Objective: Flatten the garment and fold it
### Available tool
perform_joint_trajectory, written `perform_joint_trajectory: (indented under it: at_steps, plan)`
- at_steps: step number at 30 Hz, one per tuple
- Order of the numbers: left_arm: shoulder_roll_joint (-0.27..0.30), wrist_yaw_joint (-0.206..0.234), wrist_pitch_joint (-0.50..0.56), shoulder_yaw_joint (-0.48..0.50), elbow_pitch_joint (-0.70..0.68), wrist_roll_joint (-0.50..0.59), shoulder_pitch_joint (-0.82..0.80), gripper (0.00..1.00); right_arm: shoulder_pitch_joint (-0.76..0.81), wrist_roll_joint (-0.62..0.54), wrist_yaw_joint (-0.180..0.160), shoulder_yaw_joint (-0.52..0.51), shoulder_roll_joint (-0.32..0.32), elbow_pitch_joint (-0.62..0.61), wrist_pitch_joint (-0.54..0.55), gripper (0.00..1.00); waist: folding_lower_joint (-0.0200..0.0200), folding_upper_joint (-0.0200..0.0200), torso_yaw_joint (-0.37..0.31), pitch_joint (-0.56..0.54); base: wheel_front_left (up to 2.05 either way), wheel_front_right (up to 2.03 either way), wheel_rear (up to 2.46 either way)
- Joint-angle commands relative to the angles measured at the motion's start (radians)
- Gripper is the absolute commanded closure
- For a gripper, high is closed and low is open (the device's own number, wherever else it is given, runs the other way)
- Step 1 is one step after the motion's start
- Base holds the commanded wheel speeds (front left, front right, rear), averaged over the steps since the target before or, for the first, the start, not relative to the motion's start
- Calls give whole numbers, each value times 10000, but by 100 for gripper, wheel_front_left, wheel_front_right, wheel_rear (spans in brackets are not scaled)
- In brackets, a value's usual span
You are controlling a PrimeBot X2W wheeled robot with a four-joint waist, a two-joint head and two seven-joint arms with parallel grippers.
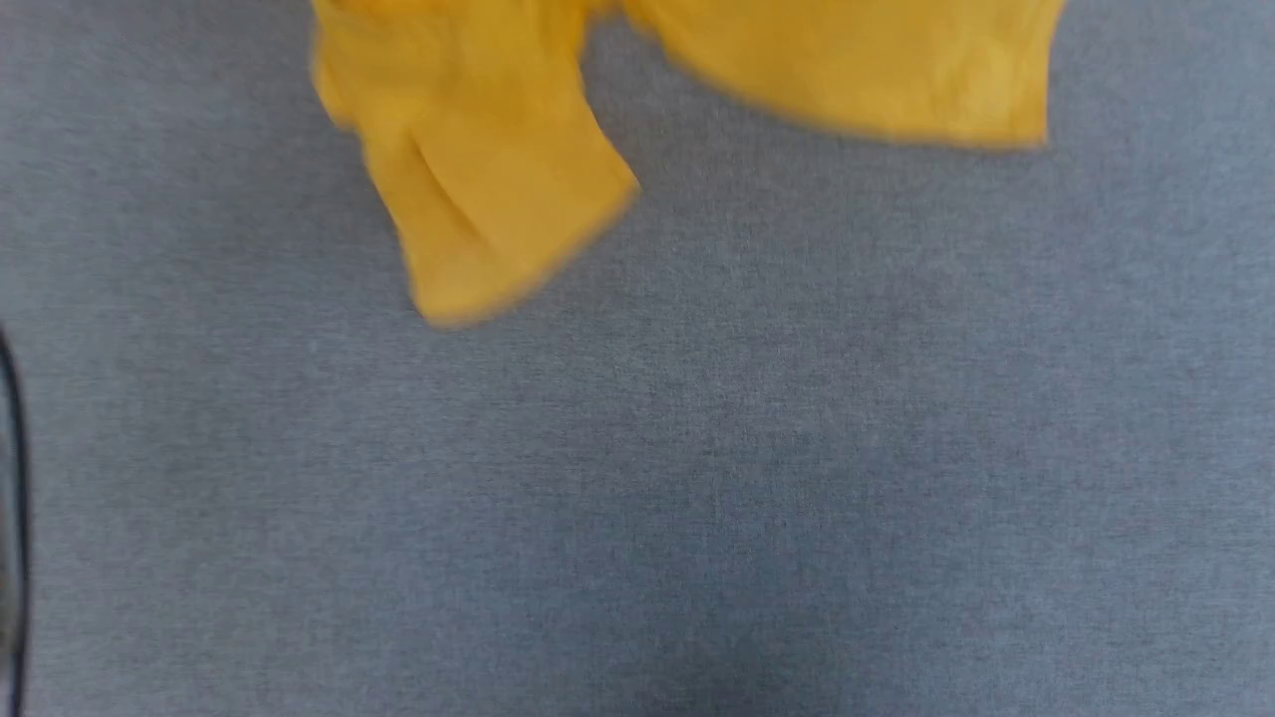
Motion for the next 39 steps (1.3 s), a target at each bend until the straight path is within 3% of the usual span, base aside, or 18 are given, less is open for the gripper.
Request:
perform_joint_trajectory:
  at_steps: [1,8,14,16,17,19,25,32,39]
  plan:
    - [147,-73,-256,-26,154,271,-614,100,-568,-311,-15,-75,83,234,-294,100,-1,-1,-285,875,0,0,0]
    - [254,-390,-1823,-107,848,984,-2559,100,-2232,-1657,-15,-829,1046,1418,-2059,100,-1,-1,-460,1417,0,0,0]
    - [175,-819,-2659,-177,1638,871,-2467,100,-2128,-2104,-15,-967,1251,2289,-3258,100,-1,-1,-323,1434,0,0,0]
    - [256,-943,-2580,-307,2024,808,-1870,100,-1702,-2075,-15,-897,1275,2524,-3468,100,-1,-1,-264,1327,0,0,0]
    - [568,-1132,-2237,-709,2583,848,-599,100,-806,-1781,-15,-552,1280,2808,-3715,100,-1,-1,-177,1055,0,0,0]
    - [854,-1234,-1905,-1090,2887,932,365,100,-129,-1407,-15,-248,1224,2905,-3769,100,-1,-1,-114,826,0,0,0]
    - [1805,-1401,-712,-2428,3180,856,3507,100,2330,-6,-15,637,745,2485,-3502,100,-1,-1,68,-131,0,0,0]
    - [2635,-1426,1218,-3966,1593,-831,7500,100,6288,1379,-15,583,328,626,-2305,100,-1,-1,356,-1437,0,0,0]
    - [3061,-1318,2017,-4727,135,-1664,10340,100,9462,1566,-15,-251,787,-826,-1799,100,-1,-1,570,-2181,0,0,0]
